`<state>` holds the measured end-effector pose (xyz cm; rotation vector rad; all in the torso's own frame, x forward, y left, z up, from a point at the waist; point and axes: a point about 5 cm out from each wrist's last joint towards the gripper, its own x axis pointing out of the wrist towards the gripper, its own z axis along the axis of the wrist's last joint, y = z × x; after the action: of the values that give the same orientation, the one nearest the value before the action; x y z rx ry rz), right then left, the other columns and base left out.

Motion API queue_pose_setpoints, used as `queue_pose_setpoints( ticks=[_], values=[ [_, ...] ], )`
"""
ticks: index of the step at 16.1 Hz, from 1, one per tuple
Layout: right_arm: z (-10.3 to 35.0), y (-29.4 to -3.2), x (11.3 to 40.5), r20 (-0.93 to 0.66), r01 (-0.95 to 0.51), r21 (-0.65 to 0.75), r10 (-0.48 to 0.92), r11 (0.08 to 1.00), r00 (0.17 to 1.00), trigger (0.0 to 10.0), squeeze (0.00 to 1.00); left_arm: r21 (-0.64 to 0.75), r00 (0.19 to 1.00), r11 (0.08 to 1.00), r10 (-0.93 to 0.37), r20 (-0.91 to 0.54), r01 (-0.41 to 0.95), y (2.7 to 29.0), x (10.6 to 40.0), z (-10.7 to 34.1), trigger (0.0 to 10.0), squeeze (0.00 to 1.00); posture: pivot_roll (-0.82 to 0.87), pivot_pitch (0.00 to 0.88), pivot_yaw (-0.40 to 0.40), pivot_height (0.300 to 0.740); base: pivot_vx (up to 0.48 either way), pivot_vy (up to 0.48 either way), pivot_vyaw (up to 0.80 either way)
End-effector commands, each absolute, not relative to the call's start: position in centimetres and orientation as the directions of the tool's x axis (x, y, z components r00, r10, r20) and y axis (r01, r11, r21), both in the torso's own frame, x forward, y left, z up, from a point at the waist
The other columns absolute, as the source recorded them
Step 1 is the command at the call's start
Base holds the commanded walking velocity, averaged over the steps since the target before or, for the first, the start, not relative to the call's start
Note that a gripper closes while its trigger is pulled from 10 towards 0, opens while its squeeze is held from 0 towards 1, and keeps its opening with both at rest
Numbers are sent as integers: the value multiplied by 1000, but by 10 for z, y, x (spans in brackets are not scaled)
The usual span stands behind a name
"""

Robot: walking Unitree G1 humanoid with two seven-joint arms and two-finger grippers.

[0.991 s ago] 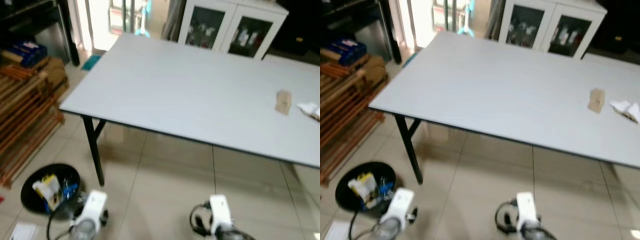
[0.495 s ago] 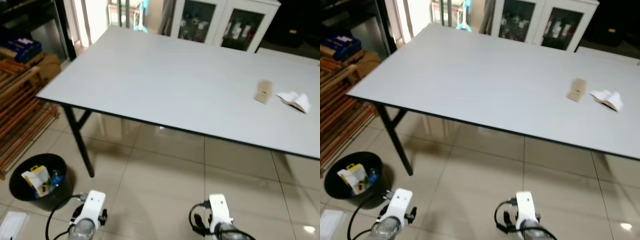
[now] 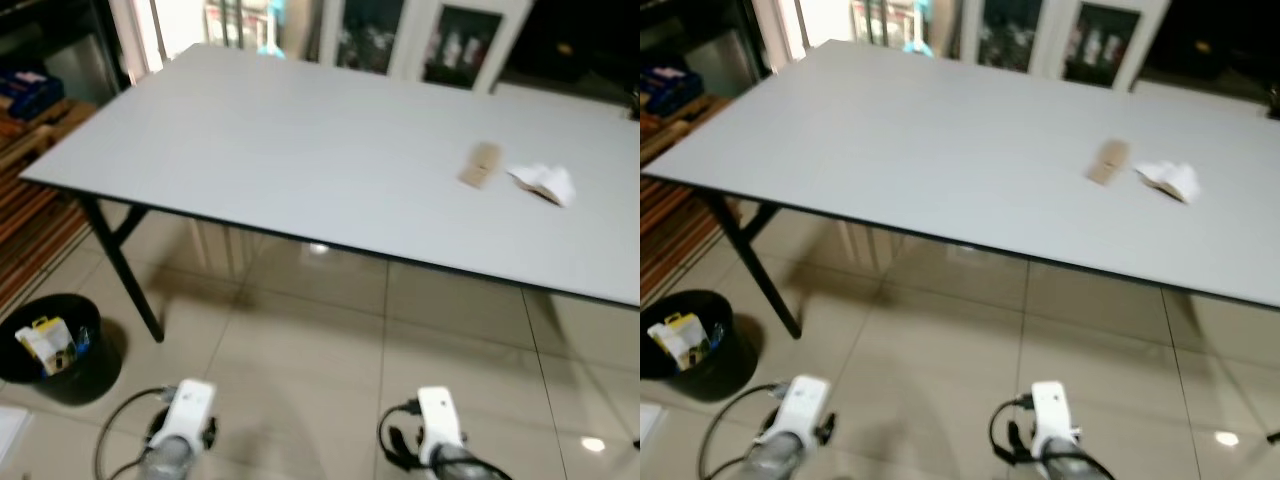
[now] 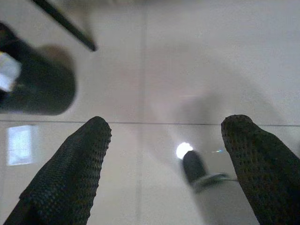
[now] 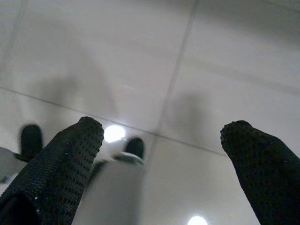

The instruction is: Picking trash to rubbish bin

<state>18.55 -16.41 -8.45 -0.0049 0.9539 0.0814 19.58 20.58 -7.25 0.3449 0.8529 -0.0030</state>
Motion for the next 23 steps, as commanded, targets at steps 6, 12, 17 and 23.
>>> queue_pose_setpoints(
  ticks=[6,12,17,23],
  values=[
    [-84,-165,186,-816,-88,21,68,996,574,10000,0,295,657,943,125,-743,153,204,194,-74,10000,0,8,55,-96,740,0,-324,0],
    [-84,-164,186,-817,-93,25,74,995,572,10000,0,295,659,942,120,-743,161,205,195,-73,10000,0,9,39,-92,740,0,-325,0],
    [-85,-163,184,-819,-97,26,77,995,569,10000,0,297,659,940,117,-743,168,205,195,-73,10000,0,11,32,-91,740,0,-325,0],
    [-82,-161,191,-805,-115,16,81,993,587,10000,0,295,693,945,116,-711,144,202,209,-66,10000,0,24,52,-100,740,0,-109,0]
  ],
)
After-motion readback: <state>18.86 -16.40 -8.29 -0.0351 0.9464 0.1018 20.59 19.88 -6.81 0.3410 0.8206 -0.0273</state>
